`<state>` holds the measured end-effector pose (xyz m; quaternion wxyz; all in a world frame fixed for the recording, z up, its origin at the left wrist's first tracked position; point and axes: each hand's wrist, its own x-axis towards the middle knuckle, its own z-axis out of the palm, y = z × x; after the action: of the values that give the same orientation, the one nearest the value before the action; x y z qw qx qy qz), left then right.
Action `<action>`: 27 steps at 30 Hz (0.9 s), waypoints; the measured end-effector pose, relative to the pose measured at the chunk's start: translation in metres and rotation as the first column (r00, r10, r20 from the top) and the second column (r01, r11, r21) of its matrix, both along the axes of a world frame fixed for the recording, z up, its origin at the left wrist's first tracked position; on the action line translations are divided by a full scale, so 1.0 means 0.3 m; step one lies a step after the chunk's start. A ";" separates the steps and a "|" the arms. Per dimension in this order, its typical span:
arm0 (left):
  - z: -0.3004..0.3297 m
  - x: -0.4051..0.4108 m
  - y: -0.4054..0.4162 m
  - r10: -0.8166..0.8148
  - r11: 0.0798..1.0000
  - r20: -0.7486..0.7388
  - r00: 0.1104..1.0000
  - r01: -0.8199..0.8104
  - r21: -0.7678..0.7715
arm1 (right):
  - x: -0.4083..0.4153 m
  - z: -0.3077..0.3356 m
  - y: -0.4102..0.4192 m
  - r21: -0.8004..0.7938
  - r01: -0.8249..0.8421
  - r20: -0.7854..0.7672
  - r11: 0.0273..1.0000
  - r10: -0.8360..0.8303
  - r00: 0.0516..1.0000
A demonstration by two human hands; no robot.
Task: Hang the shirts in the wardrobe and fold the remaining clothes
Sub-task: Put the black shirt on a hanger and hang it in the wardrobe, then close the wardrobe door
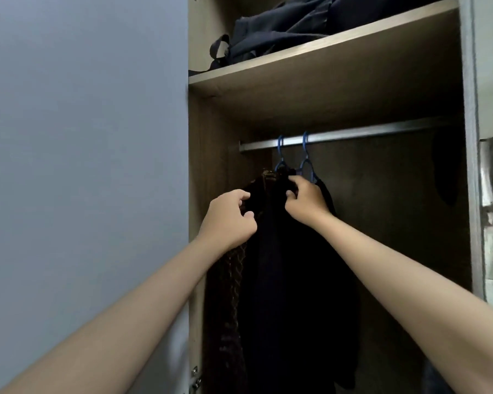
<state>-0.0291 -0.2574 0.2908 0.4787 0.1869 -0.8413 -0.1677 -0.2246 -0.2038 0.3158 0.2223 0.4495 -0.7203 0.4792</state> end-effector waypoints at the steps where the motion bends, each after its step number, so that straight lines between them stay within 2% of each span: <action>1: -0.015 0.054 0.018 0.027 1.000 -0.006 1.000 -0.027 -0.001 | 0.050 -0.018 0.012 -0.001 -0.016 -0.009 1.000 0.016 1.000; 5: -0.088 0.315 0.096 0.106 0.994 0.000 0.994 -0.106 0.030 | 0.305 -0.108 0.060 -0.016 -0.097 -0.070 0.995 0.096 0.993; 9: -0.161 0.607 0.180 0.185 0.982 0.017 0.983 -0.185 0.038 | 0.601 -0.195 0.086 0.073 -0.274 -0.017 0.959 0.275 0.961; 11: -0.197 0.751 0.217 0.234 0.972 -0.027 0.972 -0.234 0.020 | 0.752 -0.223 0.093 0.110 -0.360 -0.046 0.926 0.367 0.929; 17: -0.296 1.110 0.341 0.319 0.916 -0.169 0.933 -0.349 -0.196 | 1.140 -0.249 0.116 0.059 -0.569 -0.148 0.820 0.571 0.808; 21: -0.343 1.258 0.382 0.427 0.790 -0.329 0.842 -0.525 -0.317 | 1.309 -0.241 0.144 -0.073 -0.664 -0.283 0.744 0.623 0.729; 22: -0.351 1.280 0.379 0.442 0.781 -0.353 0.825 -0.547 -0.302 | 1.341 -0.236 0.155 -0.103 -0.681 -0.314 0.725 0.626 0.714; 24: -0.362 1.306 0.368 0.427 0.845 -0.342 0.837 -0.505 -0.179 | 1.396 -0.224 0.178 -0.143 -0.717 -0.370 0.683 0.635 0.678; 27: -0.371 1.311 0.363 0.315 0.949 -0.336 0.888 -0.297 0.104 | 1.454 -0.201 0.208 -0.092 -0.744 -0.478 0.662 0.626 0.616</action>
<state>0.3642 -0.1486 0.1794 0.6354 0.2963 -0.6989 -0.1417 0.2117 -0.1414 0.2556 0.2258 0.7447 -0.3518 0.5203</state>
